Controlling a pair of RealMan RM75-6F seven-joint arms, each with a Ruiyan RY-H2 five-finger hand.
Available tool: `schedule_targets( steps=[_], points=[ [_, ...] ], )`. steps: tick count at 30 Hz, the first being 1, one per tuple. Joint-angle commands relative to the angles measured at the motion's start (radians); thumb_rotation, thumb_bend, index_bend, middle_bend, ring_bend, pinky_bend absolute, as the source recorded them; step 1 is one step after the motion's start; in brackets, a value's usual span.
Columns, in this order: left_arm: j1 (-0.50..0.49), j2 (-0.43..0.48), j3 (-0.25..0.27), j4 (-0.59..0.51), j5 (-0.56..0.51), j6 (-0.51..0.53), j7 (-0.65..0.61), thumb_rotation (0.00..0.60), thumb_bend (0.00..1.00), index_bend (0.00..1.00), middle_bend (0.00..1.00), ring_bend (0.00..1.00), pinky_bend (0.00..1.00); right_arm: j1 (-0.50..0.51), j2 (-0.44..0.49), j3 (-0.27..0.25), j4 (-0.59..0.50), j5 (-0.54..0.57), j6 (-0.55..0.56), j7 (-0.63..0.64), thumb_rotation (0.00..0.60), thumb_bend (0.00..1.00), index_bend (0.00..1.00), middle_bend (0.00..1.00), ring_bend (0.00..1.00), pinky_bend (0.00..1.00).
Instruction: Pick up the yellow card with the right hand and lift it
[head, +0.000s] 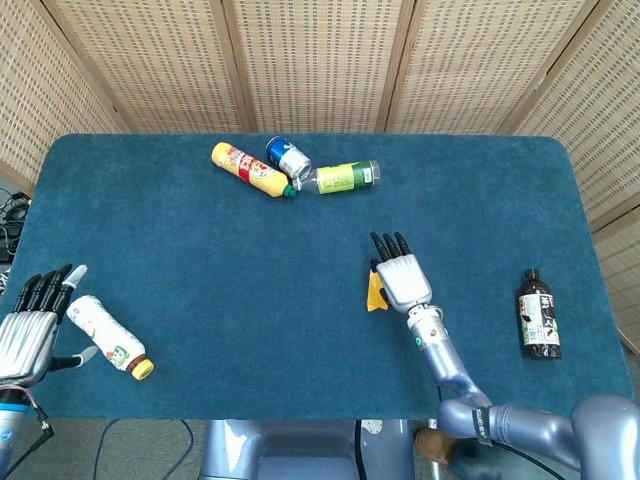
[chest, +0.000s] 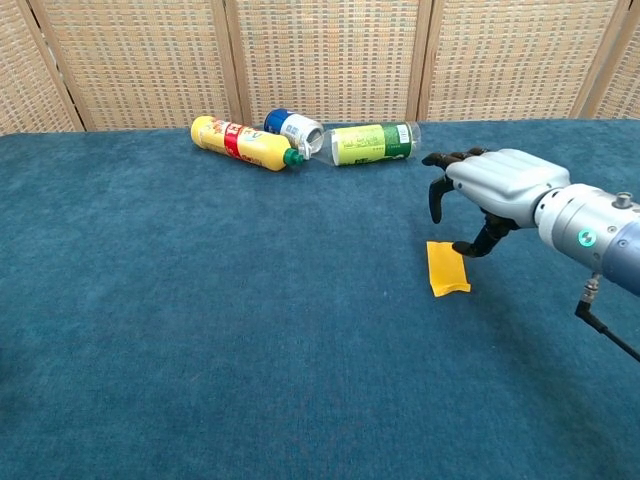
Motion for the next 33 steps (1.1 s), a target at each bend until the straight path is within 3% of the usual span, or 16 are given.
schedule_targets(
  steps=[1,9,33],
  points=[
    [0.001,0.001,0.001,-0.001,0.003,0.001,-0.001,0.600,0.00,0.00,0.00,0.00,0.00,-0.021,0.033,-0.006,-0.056,-0.008,0.001,0.031,0.600,0.47,0.43,0.00,0.00,0.00],
    [0.003,0.003,0.005,-0.003,0.010,0.006,-0.004,0.600,0.00,0.00,0.00,0.00,0.00,-0.029,0.029,-0.034,-0.067,0.030,-0.036,0.000,0.600,0.44,0.44,0.00,0.00,0.00],
    [0.002,0.008,0.002,0.001,0.004,0.005,-0.020,0.600,0.00,0.00,0.00,0.00,0.00,-0.015,-0.055,-0.042,0.039,0.052,-0.072,-0.025,0.600,0.44,0.46,0.00,0.00,0.00]
  ],
)
